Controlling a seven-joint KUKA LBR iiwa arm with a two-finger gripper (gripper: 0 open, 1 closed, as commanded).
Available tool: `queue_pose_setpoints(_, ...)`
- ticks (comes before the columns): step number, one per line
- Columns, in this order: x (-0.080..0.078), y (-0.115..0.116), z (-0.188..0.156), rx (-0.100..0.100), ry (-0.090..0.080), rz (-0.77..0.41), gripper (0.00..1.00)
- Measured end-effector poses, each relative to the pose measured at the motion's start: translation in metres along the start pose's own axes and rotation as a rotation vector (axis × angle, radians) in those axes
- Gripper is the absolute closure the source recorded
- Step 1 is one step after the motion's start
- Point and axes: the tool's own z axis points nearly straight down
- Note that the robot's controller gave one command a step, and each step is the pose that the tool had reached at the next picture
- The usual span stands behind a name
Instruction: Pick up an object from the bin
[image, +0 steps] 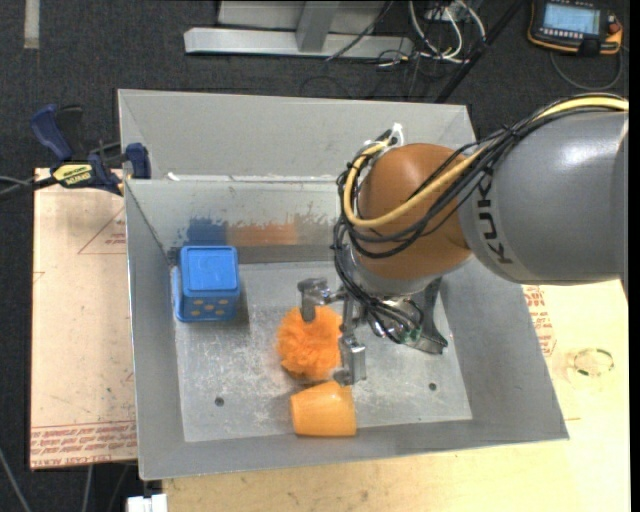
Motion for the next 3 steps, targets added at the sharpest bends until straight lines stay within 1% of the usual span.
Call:
queue_pose_setpoints(1, -0.004, 0.005, 0.052, 0.002, -0.016, -0.056, 0.0)
queue_pose_setpoints(2, -0.003, -0.007, 0.069, -0.002, -0.006, -0.337, 1.0)
queue_pose_setpoints(3, -0.002, -0.007, 0.069, -0.002, -0.005, -0.337, 1.0)
